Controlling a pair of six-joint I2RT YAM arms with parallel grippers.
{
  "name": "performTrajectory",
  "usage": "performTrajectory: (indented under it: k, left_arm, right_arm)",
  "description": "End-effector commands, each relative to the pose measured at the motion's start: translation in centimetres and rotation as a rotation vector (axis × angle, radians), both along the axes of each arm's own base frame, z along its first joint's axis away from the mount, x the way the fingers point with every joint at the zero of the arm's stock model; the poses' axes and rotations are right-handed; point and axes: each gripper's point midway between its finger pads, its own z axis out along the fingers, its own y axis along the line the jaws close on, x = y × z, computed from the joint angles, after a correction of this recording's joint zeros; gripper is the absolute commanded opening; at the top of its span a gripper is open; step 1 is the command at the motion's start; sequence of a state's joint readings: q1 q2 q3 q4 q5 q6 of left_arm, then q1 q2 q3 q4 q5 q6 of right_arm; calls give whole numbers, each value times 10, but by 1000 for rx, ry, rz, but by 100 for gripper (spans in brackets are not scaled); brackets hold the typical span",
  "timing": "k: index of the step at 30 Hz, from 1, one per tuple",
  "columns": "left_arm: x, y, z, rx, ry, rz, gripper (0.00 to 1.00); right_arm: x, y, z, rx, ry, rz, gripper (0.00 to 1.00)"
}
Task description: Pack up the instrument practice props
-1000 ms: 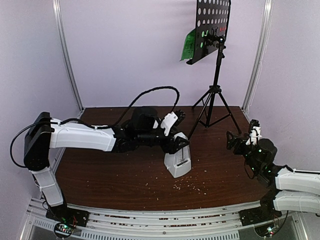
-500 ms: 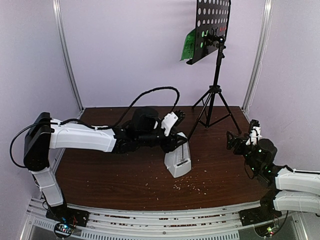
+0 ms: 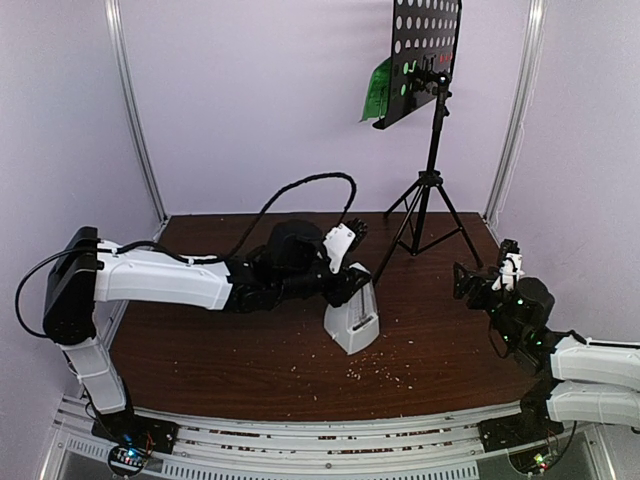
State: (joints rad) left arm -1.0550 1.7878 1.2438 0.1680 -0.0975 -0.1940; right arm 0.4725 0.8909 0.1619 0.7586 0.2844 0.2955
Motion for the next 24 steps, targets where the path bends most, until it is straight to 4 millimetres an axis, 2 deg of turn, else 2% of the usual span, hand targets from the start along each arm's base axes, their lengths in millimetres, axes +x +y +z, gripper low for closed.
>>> performTrajectory:
  k: [1, 4, 5, 7, 9, 14, 18, 21, 24]
  left_arm:
    - [10, 22, 7, -26, 49, 173, 37]
    - [5, 20, 7, -37, 68, 172, 47]
    - [3, 19, 9, -44, 71, 161, 53]
    - [-4, 14, 15, -66, 50, 106, 72]
    - [-10, 11, 21, -78, 14, 51, 85]
    - [-27, 19, 59, -183, -82, -35, 93]
    - [-32, 37, 75, -240, -120, -36, 98]
    - [-22, 56, 56, -217, -78, 5, 98]
    - [-6, 85, 21, -207, 17, 86, 98]
  right_arm:
    - [-1, -6, 1, 9, -15, -25, 100]
    - [-1, -5, 1, 8, -15, -24, 100]
    - [-1, -5, 1, 5, -15, -23, 100]
    - [-1, -6, 1, 2, -17, -29, 100]
    - [0, -7, 4, 13, -20, -33, 100]
    - [0, -6, 10, 81, -30, -32, 100]
    - [5, 10, 13, 94, 4, 41, 100]
    - [6, 29, 9, 133, 80, 129, 100]
    - [0, 49, 3, 208, 138, 233, 100]
